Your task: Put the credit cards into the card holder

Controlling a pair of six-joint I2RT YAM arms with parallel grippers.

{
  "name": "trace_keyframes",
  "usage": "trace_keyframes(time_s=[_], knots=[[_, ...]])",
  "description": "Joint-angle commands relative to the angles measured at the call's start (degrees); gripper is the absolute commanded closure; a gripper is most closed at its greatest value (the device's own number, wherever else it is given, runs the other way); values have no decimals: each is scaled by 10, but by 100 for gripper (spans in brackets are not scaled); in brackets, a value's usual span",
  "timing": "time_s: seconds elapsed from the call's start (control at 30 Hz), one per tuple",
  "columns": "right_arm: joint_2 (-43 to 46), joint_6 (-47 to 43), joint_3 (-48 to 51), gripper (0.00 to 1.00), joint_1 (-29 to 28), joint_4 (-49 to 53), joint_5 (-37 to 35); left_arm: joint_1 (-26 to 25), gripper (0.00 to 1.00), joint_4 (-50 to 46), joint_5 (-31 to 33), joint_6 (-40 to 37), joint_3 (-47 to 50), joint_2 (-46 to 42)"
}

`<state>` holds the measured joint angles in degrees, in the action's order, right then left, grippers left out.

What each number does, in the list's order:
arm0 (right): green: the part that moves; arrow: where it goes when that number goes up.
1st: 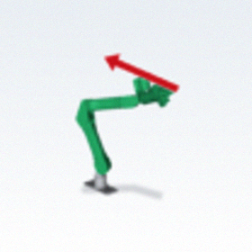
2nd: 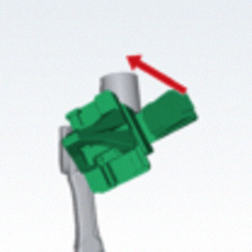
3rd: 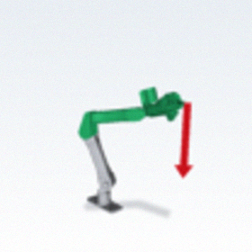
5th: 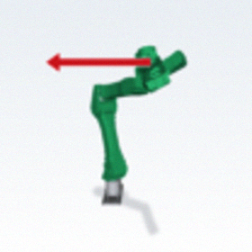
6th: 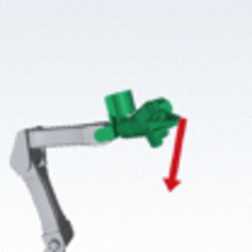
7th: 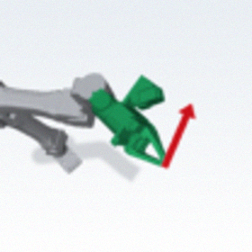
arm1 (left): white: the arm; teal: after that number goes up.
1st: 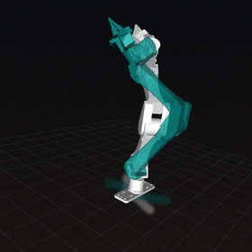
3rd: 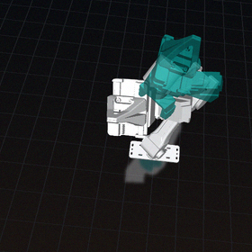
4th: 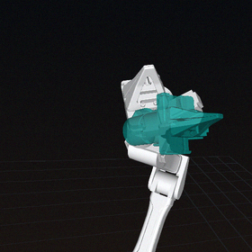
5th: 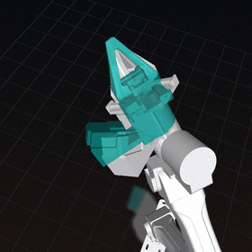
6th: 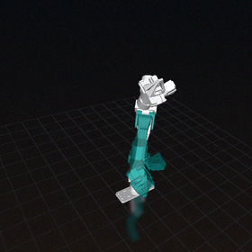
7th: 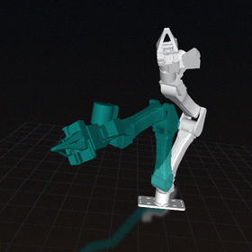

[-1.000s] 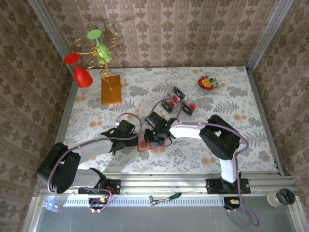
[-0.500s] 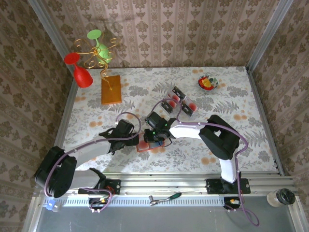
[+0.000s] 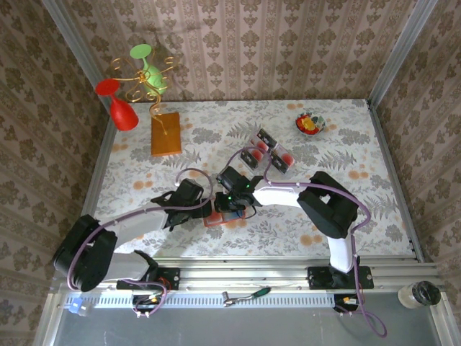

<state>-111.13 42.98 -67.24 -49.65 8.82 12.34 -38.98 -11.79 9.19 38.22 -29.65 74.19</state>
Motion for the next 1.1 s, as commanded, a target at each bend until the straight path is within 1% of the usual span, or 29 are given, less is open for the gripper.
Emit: trace_keyframes(time_s=[0.0,0.17,0.23,0.4,0.47,0.67,0.77,0.8,0.83,0.9,0.93,1.0,1.07], knots=[[38,9,2,86,6,4,-3,-4,10,17,-1,17,0,14],[77,2,24,81,25,30,-29,-4,10,23,-1,15,1,22],[97,-10,34,77,34,45,-46,-3,10,21,-2,13,-1,22],[136,-58,49,60,52,108,-120,-2,10,15,0,8,-6,19],[141,-73,53,55,55,122,-139,-2,10,14,0,8,-7,18],[123,-93,55,53,55,139,-171,-3,10,11,0,6,-8,18],[109,-93,56,57,56,139,-179,-2,10,7,0,4,-11,16],[105,-93,57,60,56,140,-180,-2,10,6,0,3,-13,15],[103,-94,58,65,57,141,-183,-1,10,5,-1,1,-14,14],[104,-93,64,80,59,140,-189,-2,10,0,-1,-2,-19,12],[106,-92,69,86,60,139,-190,-2,10,-2,-1,-3,-22,11],[116,-91,81,94,62,135,-190,-1,10,-6,-1,-7,-29,8],[125,-90,89,100,63,132,-190,-2,10,-10,-1,-11,-35,6]])
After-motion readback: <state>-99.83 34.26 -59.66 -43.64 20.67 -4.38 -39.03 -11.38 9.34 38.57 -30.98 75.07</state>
